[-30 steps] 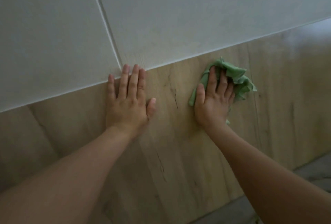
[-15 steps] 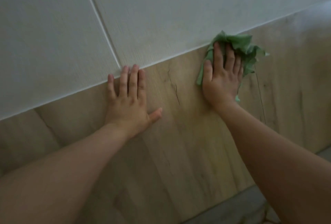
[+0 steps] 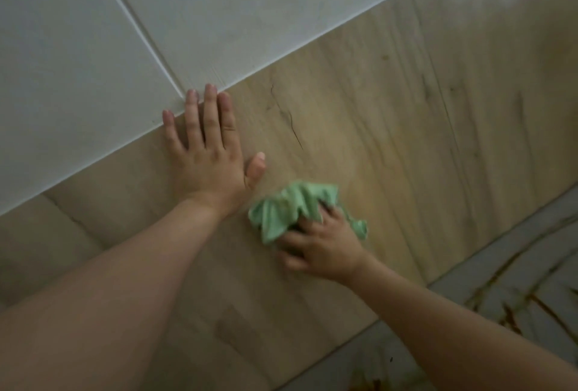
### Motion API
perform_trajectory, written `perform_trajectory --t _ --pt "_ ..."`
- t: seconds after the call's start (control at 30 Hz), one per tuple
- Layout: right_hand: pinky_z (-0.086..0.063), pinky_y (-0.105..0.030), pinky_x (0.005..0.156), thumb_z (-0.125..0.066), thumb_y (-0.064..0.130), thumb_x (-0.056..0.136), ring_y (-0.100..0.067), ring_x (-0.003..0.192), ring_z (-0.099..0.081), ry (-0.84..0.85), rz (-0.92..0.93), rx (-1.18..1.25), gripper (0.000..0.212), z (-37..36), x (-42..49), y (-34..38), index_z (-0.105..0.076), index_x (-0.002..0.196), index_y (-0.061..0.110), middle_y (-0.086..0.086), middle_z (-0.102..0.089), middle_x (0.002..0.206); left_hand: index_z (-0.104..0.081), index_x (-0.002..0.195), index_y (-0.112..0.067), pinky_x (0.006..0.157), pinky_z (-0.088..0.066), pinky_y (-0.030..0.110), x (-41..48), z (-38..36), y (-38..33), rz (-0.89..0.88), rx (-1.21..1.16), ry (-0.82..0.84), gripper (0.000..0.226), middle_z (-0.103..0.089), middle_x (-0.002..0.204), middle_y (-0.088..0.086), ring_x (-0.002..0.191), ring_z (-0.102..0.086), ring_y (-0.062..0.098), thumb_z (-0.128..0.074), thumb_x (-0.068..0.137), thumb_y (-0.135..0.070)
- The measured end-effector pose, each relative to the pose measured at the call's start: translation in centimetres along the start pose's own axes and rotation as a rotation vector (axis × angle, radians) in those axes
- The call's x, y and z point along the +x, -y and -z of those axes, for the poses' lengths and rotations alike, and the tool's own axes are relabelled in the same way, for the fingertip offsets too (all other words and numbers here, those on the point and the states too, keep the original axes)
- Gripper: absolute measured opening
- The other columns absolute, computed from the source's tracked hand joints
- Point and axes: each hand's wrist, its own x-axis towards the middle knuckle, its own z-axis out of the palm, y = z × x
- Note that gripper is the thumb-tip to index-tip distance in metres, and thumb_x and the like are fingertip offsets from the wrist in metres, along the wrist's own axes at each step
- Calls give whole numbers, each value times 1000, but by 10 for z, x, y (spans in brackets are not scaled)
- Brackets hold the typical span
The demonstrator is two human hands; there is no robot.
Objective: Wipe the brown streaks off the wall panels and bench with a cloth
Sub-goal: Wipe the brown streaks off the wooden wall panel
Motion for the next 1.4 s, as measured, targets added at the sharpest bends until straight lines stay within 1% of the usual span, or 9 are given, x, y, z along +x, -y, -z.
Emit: perform_trajectory --t 0.13,0.27,0.43,0.53,0.67,0.8,1.03,1.2,1.4 --pt "-31 -50 104 -62 60 83 -36 133 -35 -166 -431 -60 50 36 71 -63 -64 120 28 -11 -43 140 -10 163 -2 121 -7 70 -1 -8 1 1 -5 -93 98 -14 169 22 155 -15 46 -36 94 -66" --pt "-45 -53 96 -72 47 77 -34 115 -47 -283 -438 19 56 48 95 -78 -52 121 17 -14 -58 125 -8 163 -3 122 -6 69 0 -6 1 11 -8 -99 101 -13 170 21 155 -14 45 -41 92 -66" --pt "-38 -46 104 -67 42 82 -30 110 -49 -282 -480 45 76 53 97 -76 -48 148 11 -9 -55 119 -11 163 -3 121 -7 69 -2 -7 1 23 -1 -113 100 -16 169 21 155 -17 44 -43 92 -66" --pt "-33 -49 114 -62 42 86 -30 124 -39 -288 -494 6 74 46 95 -78 -49 152 11 -5 -36 132 -11 163 -3 121 -8 69 -1 -9 1 14 8 -122 100 -17 169 21 154 -18 45 -43 92 -66" --pt "-7 -53 129 -50 42 90 -38 156 -14 -184 -564 4 87 44 96 -75 -21 164 7 -16 -12 170 -13 163 -3 121 -9 69 -2 -10 2 15 17 -132 99 -18 169 21 154 -19 45 -42 93 -66" --pt "-5 -50 129 -44 43 88 -38 158 -13 -215 -701 66 90 35 103 -50 -17 164 4 -19 -14 171 -14 163 -2 121 -9 69 -1 -12 1 8 26 -142 98 -18 169 22 155 -18 45 -40 94 -66" --pt "-36 -49 120 -43 59 95 -36 145 -43 162 106 15 79 4 -2 -5 -35 161 17 -12 -41 162 -7 163 -1 120 -6 71 0 -2 0 16 4 -63 93 -10 170 23 156 -8 46 -36 98 -62" --pt "-11 -49 128 -46 52 89 -41 149 -33 -90 -448 -68 83 22 -15 -87 -33 159 10 -18 -35 162 -22 164 -22 122 -6 68 -20 -8 -38 -199 -96 -66 79 -13 171 13 158 -11 37 -45 93 -48" --pt "-6 -49 129 -39 46 90 -30 158 -15 -203 -970 22 84 31 -46 -136 -19 165 12 -12 -19 171 -26 163 -29 119 -8 74 -36 -33 -60 -264 -60 -88 76 -12 172 11 157 -9 41 -45 94 -54"
